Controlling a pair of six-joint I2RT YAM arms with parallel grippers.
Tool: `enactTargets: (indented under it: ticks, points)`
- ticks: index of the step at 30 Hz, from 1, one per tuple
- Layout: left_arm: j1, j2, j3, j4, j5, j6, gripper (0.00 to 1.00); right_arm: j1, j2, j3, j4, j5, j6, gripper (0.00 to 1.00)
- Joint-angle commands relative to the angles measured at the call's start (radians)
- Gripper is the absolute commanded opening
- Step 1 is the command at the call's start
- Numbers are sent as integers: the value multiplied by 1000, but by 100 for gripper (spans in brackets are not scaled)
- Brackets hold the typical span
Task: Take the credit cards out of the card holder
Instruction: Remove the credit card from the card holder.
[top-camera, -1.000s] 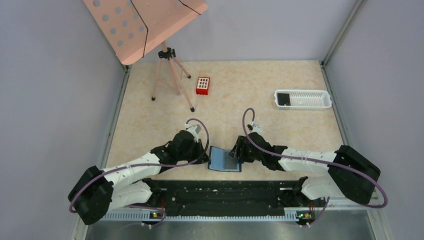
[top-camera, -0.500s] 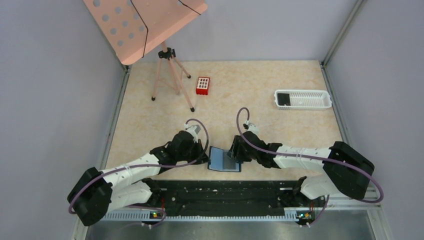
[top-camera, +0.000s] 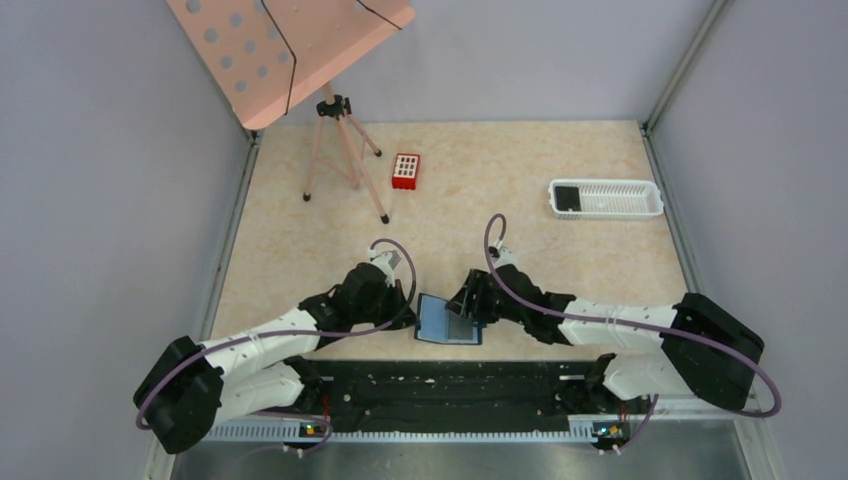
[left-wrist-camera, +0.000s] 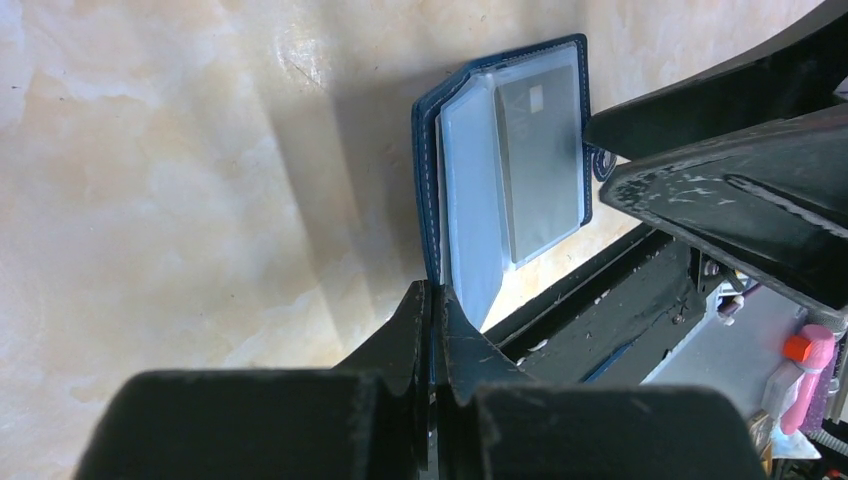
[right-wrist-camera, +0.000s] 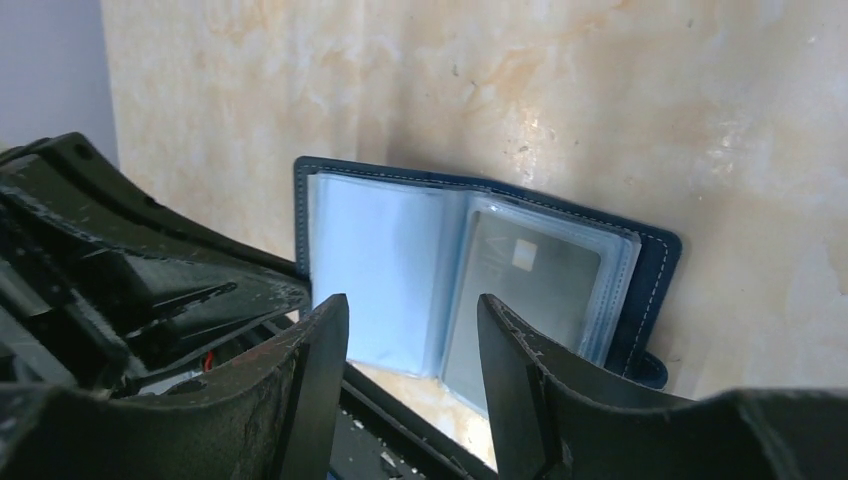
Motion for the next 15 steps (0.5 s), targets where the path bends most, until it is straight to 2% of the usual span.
enactTargets:
  ticks: [1, 4, 15]
  points:
    - [3, -25, -13, 41, 3, -5, 0, 15, -62, 24, -8, 37, 2, 50]
    - [3, -38, -14, 35, -1, -7, 0, 14, -73, 50, -136, 101, -7, 52]
    - [3, -62, -14, 15, -9, -12, 0, 13, 8, 82, -217, 89, -13, 53]
